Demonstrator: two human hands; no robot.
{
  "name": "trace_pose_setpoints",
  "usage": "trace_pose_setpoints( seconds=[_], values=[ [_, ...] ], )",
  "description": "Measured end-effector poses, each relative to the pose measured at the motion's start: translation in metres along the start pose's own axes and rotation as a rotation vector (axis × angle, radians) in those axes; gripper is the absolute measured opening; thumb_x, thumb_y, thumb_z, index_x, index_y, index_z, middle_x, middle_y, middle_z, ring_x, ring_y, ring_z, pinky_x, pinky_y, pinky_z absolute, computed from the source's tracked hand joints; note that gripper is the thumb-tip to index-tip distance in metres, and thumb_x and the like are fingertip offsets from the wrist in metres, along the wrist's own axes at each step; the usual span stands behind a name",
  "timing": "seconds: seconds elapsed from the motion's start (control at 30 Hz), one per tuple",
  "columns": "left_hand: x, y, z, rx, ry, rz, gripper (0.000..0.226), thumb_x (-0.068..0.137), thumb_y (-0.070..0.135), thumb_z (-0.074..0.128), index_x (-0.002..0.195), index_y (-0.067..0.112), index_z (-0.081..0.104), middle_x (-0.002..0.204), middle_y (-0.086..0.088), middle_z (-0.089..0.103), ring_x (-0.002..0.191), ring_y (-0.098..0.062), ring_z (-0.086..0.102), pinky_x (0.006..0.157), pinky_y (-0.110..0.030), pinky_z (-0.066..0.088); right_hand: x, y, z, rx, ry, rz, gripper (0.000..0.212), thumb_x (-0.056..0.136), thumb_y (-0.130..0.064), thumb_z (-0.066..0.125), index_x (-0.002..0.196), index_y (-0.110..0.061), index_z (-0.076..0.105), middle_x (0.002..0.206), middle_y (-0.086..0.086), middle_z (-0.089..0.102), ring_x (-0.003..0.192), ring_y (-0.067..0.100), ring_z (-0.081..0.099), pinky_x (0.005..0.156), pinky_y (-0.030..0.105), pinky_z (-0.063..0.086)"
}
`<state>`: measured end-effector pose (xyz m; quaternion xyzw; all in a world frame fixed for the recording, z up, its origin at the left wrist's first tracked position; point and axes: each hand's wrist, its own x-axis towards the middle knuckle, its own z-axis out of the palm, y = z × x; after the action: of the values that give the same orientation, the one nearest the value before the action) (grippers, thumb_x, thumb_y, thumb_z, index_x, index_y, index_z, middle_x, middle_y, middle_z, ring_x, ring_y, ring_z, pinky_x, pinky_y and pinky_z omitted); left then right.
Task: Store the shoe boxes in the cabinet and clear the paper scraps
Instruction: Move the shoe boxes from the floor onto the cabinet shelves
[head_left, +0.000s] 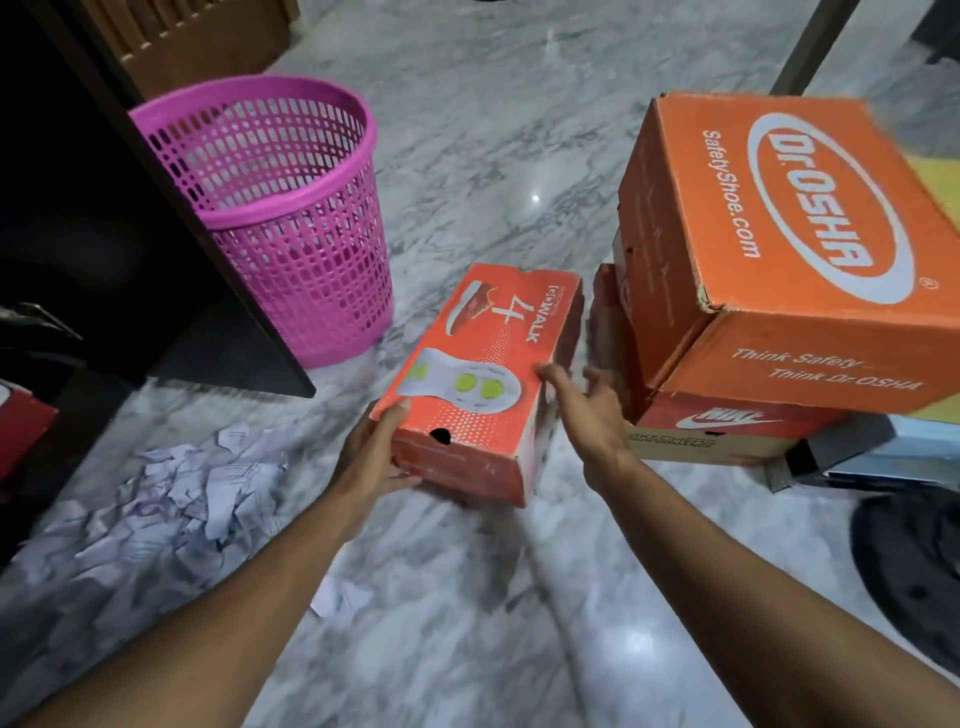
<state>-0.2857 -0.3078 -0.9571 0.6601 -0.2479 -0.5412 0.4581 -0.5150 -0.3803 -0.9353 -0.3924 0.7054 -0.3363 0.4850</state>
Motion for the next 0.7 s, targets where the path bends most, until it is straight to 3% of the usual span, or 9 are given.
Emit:
trace_pose_setpoints(
  seconds=[0.03,0.07,0.17,0.23,0.37,0.53,0.7],
  values=[
    [-0.008,0.005,-0.013,0.014,-0.015,0.004,0.034,0.088,0.055,0.067,0.112,0.032,0.067,0.104,-0.003,0.070,0.086,-0.026,0.072,0.082,-0.050,0.063,-0.001,0.000,0.000,0.049,-0.046,0.059,0.100,0.058,-0.085,0.074,0.139,-0.029,0.055,0.131,-0.002,0.068,0.126,0.027,0.061,0.108,0.055,0.048],
    [-0.012,0.007,-0.022,0.027,-0.029,-0.007,0.043,0.080,0.058,0.070,0.109,0.027,0.068,0.098,-0.009,0.069,0.085,-0.028,0.072,0.080,-0.051,0.063,0.002,0.001,-0.002,0.092,-0.112,0.114,0.113,0.053,-0.089,0.074,0.146,-0.029,0.050,0.133,-0.003,0.067,0.125,0.027,0.062,0.106,0.057,0.049],
    [-0.037,0.016,-0.056,0.051,-0.091,-0.007,0.049,0.068,0.054,0.075,0.101,0.018,0.073,0.092,-0.020,0.068,0.086,-0.034,0.072,0.086,-0.058,0.061,-0.003,-0.002,-0.003,0.162,-0.271,0.133,0.103,0.060,-0.080,0.078,0.146,-0.029,0.051,0.102,-0.005,0.075,0.088,0.018,0.073,0.078,0.044,0.061],
    [-0.058,0.020,-0.079,0.057,-0.140,-0.017,0.050,0.061,0.051,0.076,0.104,0.023,0.075,0.096,-0.020,0.073,0.087,-0.034,0.074,0.089,-0.059,0.059,-0.018,-0.003,0.002,0.165,-0.303,0.085,0.101,0.062,-0.075,0.080,0.146,-0.034,0.043,0.101,-0.002,0.074,0.078,0.018,0.072,0.068,0.038,0.059],
    [-0.093,0.022,-0.129,0.079,-0.249,-0.140,0.075,0.049,0.050,0.086,0.120,0.033,0.070,0.110,-0.013,0.075,0.095,-0.031,0.071,0.097,-0.057,0.054,-0.064,-0.003,0.018,0.176,-0.399,0.022,0.095,0.072,-0.068,0.078,0.149,-0.035,0.034,0.118,0.001,0.076,0.092,0.021,0.078,0.072,0.040,0.061],
    [-0.128,0.029,-0.182,-0.028,-0.267,-0.176,0.069,0.070,0.054,0.080,0.134,0.031,0.066,0.136,-0.008,0.068,0.127,-0.030,0.063,0.116,-0.053,0.041,-0.121,-0.019,0.043,0.072,-0.592,-0.020,0.097,0.062,-0.071,0.078,0.145,-0.040,0.037,0.108,0.001,0.078,0.091,0.025,0.079,0.090,0.051,0.061],
    [-0.167,0.047,-0.224,-0.065,-0.065,-0.137,0.066,0.056,0.054,0.087,0.112,0.019,0.079,0.122,-0.016,0.074,0.105,-0.028,0.073,0.105,-0.047,0.053,-0.164,-0.070,0.093,-0.097,-0.892,-0.120,0.090,0.070,-0.065,0.081,0.146,-0.044,0.038,0.114,0.001,0.079,0.101,0.028,0.078,0.097,0.056,0.058]
  ],
)
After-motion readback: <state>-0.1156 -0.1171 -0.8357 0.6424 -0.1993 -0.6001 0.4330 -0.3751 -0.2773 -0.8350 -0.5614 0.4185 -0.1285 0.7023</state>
